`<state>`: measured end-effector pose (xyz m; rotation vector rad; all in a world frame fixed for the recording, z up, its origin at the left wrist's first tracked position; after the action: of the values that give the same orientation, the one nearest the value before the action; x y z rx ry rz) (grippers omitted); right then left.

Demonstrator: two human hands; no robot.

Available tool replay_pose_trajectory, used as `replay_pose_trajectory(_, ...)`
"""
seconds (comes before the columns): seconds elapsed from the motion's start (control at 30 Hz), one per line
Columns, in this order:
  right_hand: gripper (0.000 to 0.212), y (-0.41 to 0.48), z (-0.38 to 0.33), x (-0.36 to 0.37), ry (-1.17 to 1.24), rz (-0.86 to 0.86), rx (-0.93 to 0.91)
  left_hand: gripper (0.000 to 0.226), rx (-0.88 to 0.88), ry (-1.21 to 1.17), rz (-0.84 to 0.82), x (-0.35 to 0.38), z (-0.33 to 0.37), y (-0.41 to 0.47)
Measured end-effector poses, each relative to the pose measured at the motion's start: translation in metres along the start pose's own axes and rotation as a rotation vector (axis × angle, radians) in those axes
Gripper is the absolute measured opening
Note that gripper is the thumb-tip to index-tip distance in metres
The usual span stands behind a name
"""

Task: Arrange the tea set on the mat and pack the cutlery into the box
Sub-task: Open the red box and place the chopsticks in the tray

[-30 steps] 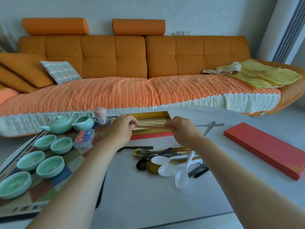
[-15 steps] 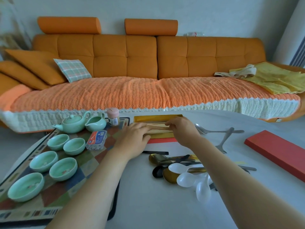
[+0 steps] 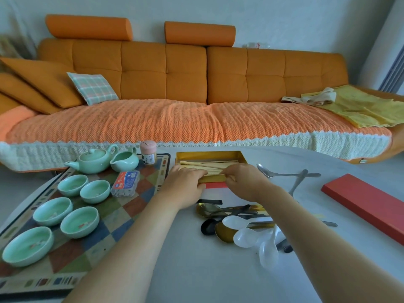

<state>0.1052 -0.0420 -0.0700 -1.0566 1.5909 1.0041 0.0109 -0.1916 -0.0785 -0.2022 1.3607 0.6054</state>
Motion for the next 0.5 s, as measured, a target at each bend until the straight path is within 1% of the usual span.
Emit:
replay_pose_trajectory(0.07,0.038,-0.003,0.0,-0.003,0.018,0.046,-0.03,0.047,0.015,-0.014,0.029,-0.002,0.001,-0.001)
replay_pose_trajectory(0.13,0.034,-0.007,-0.006,-0.01,0.012,0.191,-0.125,0.045,0.029,-0.025,0.09,-0.006,0.001,-0.003)
replay_pose_trajectory(0.2,0.025,-0.011,-0.014,-0.015,0.022,0.298,-0.199,0.037,0.059,-0.035,0.186,-0.014,0.003,-0.007)
replay_pose_trajectory(0.23,0.022,-0.014,-0.02,-0.017,0.027,0.298,-0.217,0.032,0.073,-0.044,0.232,-0.018,0.005,-0.009)
replay_pose_trajectory(0.3,0.02,-0.019,-0.03,-0.016,0.027,0.195,-0.213,0.024,0.081,-0.069,0.286,-0.026,0.008,-0.015)
replay_pose_trajectory(0.37,0.02,-0.023,-0.037,-0.009,-0.008,0.052,-0.19,0.018,0.083,-0.077,0.286,-0.031,0.011,-0.022)
replay_pose_trajectory(0.43,0.021,-0.027,-0.04,-0.002,-0.042,-0.053,-0.165,0.016,0.079,-0.078,0.24,-0.03,0.011,-0.029)
replay_pose_trajectory(0.5,0.022,-0.029,-0.04,0.003,-0.04,-0.106,-0.131,0.017,0.064,-0.066,0.165,-0.026,0.007,-0.035)
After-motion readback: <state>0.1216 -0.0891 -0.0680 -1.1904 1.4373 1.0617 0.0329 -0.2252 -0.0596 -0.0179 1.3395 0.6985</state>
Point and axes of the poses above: each hand's wrist, its own y-axis towards the middle knuckle, its own x-axis out of the palm, z = x × y, the point moved 4 cm from there along y, towards the middle knuckle, and after that the axes turned 1 degree about -y, right-handed, at the moved point
